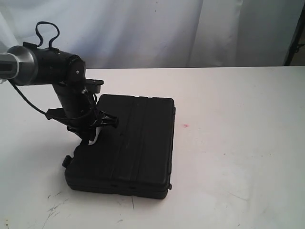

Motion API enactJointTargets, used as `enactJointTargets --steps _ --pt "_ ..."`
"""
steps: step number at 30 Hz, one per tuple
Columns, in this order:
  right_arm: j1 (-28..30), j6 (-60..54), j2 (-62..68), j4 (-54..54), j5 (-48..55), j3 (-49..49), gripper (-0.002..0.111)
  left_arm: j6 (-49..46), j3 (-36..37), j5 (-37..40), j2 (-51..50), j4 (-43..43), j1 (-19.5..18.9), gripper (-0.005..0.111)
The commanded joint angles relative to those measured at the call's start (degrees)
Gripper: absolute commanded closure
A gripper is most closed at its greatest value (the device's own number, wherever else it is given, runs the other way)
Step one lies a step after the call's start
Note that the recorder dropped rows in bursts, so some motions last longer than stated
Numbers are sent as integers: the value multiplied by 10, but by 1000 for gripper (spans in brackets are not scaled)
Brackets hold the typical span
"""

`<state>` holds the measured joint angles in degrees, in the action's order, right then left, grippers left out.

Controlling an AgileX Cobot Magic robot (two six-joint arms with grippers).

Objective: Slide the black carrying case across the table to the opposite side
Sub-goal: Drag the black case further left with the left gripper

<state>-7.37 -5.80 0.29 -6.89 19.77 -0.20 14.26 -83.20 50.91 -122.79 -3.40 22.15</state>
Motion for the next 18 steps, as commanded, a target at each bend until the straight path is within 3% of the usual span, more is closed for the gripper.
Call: enactJointTargets --steps 1,11,18 --pt "4 2 -3 -1 0 2 108 6 4 19 12 -34 -3 107" --pt "4 2 -3 -1 0 2 108 4 53 11 45 -41 -78 107" --pt "4 2 -3 -1 0 2 108 -4 59 21 69 -73 -109 107"
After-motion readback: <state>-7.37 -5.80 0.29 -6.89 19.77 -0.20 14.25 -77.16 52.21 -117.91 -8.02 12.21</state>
